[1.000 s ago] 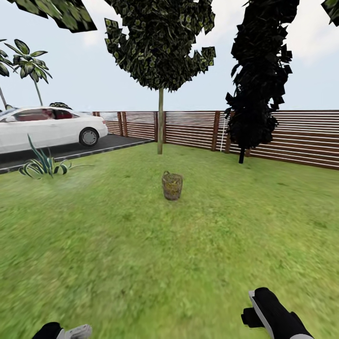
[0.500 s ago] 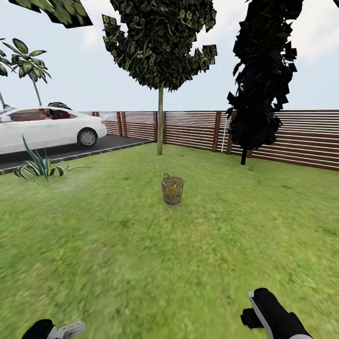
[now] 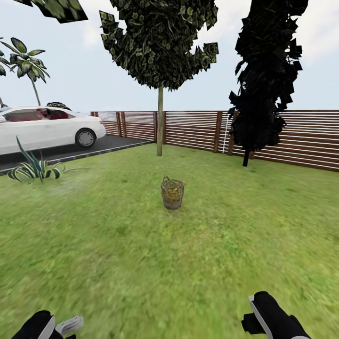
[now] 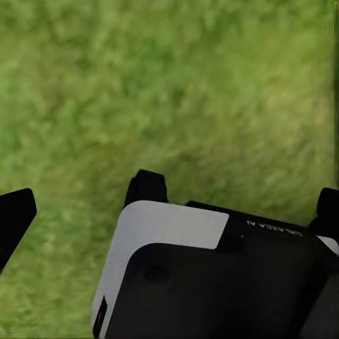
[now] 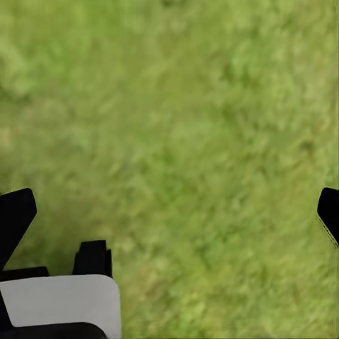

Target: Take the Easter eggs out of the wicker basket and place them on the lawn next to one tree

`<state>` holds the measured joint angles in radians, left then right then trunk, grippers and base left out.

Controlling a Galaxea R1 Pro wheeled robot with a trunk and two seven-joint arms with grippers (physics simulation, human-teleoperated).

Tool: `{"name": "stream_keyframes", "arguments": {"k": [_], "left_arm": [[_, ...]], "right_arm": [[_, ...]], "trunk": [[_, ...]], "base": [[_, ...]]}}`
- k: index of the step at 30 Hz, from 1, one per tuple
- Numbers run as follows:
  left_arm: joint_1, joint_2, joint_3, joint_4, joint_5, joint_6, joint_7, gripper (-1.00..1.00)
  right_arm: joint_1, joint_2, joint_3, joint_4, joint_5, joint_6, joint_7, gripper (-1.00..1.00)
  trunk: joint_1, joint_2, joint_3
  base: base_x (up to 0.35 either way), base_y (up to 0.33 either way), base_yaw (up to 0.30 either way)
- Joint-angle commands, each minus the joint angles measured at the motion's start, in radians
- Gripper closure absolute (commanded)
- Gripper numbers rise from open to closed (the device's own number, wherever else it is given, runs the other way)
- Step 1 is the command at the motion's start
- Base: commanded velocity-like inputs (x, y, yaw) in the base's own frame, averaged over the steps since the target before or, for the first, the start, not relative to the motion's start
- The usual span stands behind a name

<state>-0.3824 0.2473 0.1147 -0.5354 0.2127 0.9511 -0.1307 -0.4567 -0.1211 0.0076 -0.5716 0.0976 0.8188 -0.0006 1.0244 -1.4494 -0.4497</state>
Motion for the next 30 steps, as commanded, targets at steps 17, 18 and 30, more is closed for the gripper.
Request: {"name": "stream_keyframes", "arguments": {"k": [17,18,30], "left_arm": [[-0.002,-0.001,0.002,-0.001,-0.006,0.006,-0.007,-1.00],[-0.001,-0.001,0.002,-0.001,-0.006,0.006,-0.007,-1.00],[-0.002,0.004,0.003,-0.006,-0.007,0.006,-0.007,-1.00]], "right_arm": [[0.000,0.000,0.005,-0.001,0.018,0.005,0.004,-1.00],[0.000,0.000,0.005,-0.001,0.018,0.005,0.004,-1.00],[0.000,-0.001,0.000,-0.001,0.014,0.005,0.004,-1.00]], "trunk": [[0.001,-0.001,-0.001],[0.001,-0.001,-0.001],[0.001,-0.001,-0.001]], "base": [[0.343,0.000,0.000],[0.343,0.000,0.000],[0.343,0.000,0.000]]}}
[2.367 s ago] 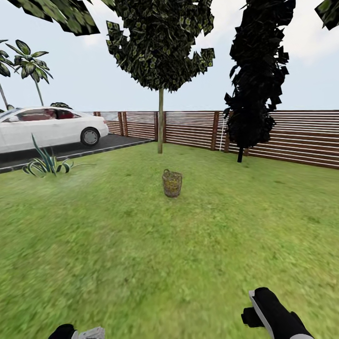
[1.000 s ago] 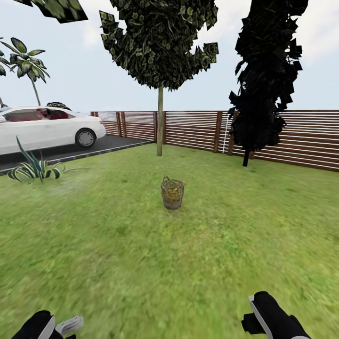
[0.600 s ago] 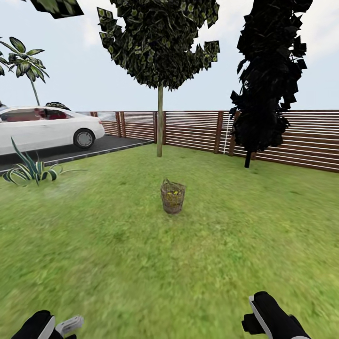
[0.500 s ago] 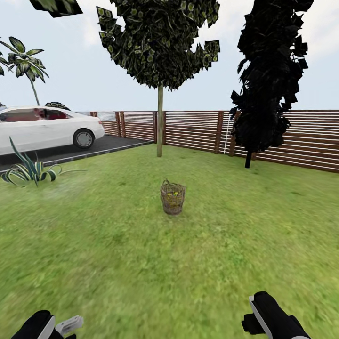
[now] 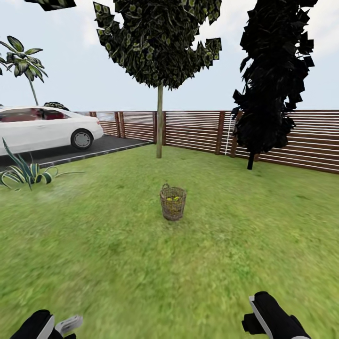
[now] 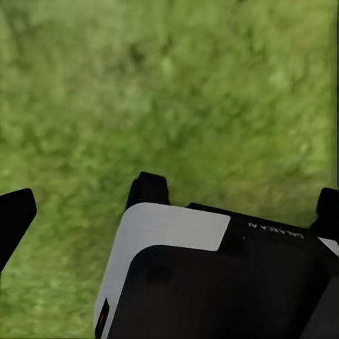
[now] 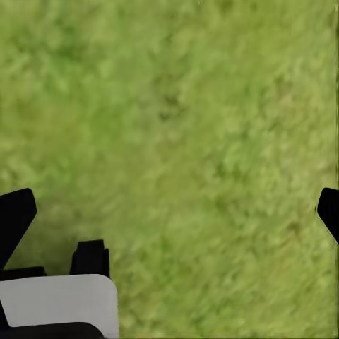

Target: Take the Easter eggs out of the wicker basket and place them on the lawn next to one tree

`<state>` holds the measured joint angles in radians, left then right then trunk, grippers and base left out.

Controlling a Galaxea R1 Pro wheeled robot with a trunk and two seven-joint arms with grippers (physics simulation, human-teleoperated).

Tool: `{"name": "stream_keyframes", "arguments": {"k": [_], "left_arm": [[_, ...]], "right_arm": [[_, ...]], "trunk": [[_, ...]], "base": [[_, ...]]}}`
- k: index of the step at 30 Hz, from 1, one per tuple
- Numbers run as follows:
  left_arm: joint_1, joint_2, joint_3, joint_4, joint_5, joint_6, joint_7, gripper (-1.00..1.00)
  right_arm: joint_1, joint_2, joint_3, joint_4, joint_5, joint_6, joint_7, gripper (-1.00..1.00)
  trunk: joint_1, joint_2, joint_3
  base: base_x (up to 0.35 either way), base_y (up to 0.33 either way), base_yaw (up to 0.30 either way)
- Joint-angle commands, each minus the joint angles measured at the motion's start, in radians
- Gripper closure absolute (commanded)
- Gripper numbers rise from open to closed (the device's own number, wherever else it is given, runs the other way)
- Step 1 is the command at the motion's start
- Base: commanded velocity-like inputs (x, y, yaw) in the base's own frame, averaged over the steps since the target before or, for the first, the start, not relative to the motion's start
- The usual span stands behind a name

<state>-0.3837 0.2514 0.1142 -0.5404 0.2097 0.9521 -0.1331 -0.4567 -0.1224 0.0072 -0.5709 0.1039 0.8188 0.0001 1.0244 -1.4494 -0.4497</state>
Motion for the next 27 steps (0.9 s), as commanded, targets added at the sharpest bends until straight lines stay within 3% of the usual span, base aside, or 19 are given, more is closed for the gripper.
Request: {"name": "stream_keyframes", "arguments": {"k": [1,19,27], "left_arm": [[0.000,-0.001,0.004,-0.001,-0.004,0.005,-0.005,-1.00],[-0.001,-0.006,0.003,0.003,-0.004,0.004,-0.004,-1.00],[0.000,-0.002,0.004,0.005,-0.001,0.005,-0.005,-1.00]], "right_arm": [[0.000,0.000,0.002,-0.001,0.010,0.005,0.003,-1.00],[0.000,0.003,0.006,-0.001,0.014,0.005,0.003,-1.00],[0.000,0.001,0.005,-0.001,0.014,0.005,0.003,-1.00]], "trunk": [[0.001,-0.001,-0.001],[0.001,-0.001,-0.001],[0.001,-0.001,-0.001]], "base": [[0.343,0.000,0.000],[0.343,0.000,0.000],[0.343,0.047,0.150]]}}
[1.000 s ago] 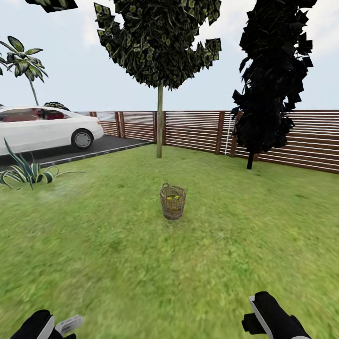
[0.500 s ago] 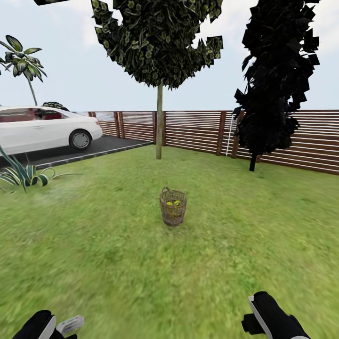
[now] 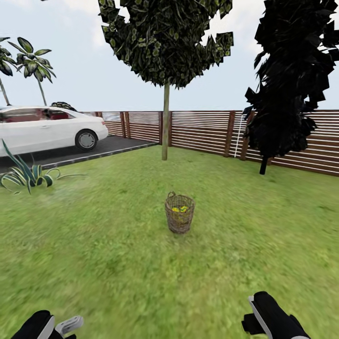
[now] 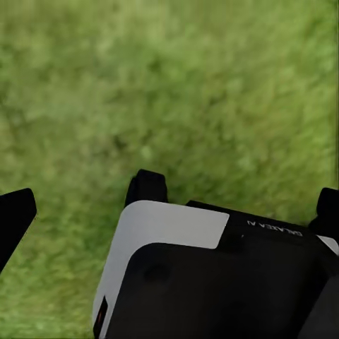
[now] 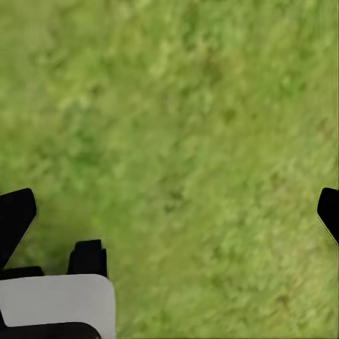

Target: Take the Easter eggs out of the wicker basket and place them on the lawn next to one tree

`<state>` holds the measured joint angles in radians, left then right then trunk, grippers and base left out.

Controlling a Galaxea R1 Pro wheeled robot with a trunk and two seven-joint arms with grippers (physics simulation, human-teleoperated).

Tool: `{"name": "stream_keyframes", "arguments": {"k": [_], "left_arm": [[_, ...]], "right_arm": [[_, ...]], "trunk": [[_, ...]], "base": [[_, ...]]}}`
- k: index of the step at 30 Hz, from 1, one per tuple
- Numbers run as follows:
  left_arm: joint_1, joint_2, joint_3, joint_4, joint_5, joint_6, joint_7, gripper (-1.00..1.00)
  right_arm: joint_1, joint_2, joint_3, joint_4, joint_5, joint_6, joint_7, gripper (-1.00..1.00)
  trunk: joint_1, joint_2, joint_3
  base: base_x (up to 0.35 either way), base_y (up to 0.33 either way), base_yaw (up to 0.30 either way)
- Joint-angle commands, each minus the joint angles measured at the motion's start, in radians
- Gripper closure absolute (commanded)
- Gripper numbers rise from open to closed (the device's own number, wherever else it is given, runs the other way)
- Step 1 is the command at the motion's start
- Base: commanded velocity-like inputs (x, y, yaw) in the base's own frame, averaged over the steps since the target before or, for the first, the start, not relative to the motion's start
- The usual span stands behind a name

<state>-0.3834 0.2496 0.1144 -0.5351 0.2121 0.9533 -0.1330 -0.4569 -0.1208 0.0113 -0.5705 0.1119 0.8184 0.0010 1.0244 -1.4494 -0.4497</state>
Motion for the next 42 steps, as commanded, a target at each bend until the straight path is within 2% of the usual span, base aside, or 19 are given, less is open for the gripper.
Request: {"name": "stream_keyframes", "arguments": {"k": [1,11,28,42], "left_arm": [[-0.001,0.000,0.004,0.000,-0.004,0.004,-0.005,-1.00],[-0.001,-0.004,0.004,0.000,-0.005,0.004,-0.005,-1.00],[-0.001,-0.006,0.003,0.000,-0.007,0.002,-0.003,-1.00],[-0.001,-0.009,0.001,0.000,-0.008,0.001,0.001,-1.00]], "right_arm": [[0.000,0.000,0.001,-0.002,0.006,0.005,0.002,-1.00],[0.000,0.000,0.001,-0.002,0.005,0.004,0.002,-1.00],[0.000,-0.005,-0.011,-0.002,-0.007,0.005,0.002,-1.00],[0.000,-0.003,-0.011,-0.002,-0.008,0.006,0.002,-1.00]], "trunk": [[0.001,-0.001,-0.001],[0.001,-0.001,-0.001],[0.001,-0.001,-0.001],[0.001,-0.001,-0.001]], "base": [[0.339,0.126,0.187],[0.331,0.145,0.226],[0.343,0.008,0.234],[0.342,-0.033,0.105]]}}
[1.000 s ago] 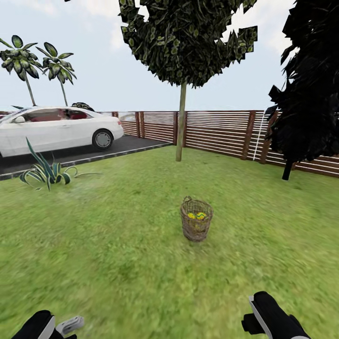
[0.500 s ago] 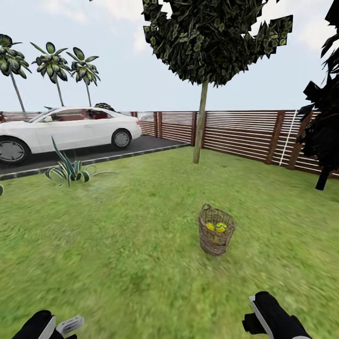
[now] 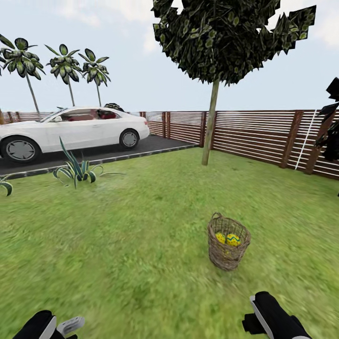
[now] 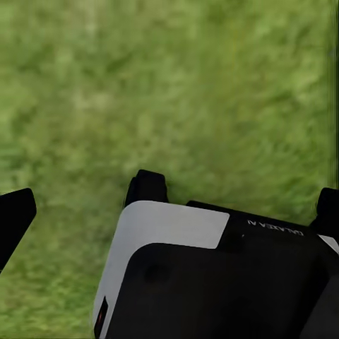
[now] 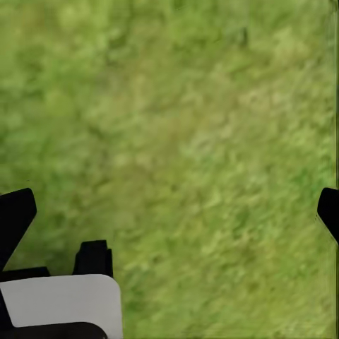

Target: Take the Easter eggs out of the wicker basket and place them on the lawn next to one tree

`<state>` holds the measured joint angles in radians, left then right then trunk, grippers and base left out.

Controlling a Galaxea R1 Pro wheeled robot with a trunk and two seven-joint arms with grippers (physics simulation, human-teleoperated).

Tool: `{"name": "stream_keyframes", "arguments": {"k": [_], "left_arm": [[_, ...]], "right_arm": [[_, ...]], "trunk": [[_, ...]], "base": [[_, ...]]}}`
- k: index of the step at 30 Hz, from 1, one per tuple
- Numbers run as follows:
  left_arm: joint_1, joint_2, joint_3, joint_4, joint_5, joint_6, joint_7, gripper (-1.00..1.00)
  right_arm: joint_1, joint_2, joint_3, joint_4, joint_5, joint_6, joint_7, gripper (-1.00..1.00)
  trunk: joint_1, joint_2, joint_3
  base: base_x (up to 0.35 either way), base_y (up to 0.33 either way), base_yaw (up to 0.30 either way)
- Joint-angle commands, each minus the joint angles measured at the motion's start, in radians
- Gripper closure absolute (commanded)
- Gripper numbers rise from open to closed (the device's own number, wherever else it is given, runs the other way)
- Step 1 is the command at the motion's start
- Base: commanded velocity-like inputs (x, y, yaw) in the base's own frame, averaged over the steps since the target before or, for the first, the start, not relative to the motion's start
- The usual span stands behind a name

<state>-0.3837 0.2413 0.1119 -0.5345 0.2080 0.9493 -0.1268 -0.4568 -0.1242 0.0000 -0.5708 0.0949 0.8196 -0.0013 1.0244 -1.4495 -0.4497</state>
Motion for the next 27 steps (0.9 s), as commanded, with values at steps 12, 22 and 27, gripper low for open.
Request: {"name": "stream_keyframes", "arguments": {"k": [12,22,27], "left_arm": [[-0.001,0.000,0.003,0.000,-0.004,0.005,-0.005,-1.00],[0.000,0.000,0.005,0.000,-0.003,0.005,-0.005,-1.00],[-0.001,0.000,0.005,0.000,-0.003,0.005,-0.005,-1.00]], "right_arm": [[0.000,0.001,0.001,-0.001,0.011,0.004,0.004,-1.00],[0.000,0.002,0.002,-0.001,0.011,0.004,0.004,-1.00],[0.000,0.002,0.004,-0.001,0.011,0.004,0.004,-1.00]], "trunk": [[0.001,-0.001,-0.001],[0.001,-0.001,-0.001],[0.001,-0.001,-0.001]], "base": [[0.330,-0.146,0.108],[0.330,-0.096,0.131],[0.330,-0.006,0.137]]}}
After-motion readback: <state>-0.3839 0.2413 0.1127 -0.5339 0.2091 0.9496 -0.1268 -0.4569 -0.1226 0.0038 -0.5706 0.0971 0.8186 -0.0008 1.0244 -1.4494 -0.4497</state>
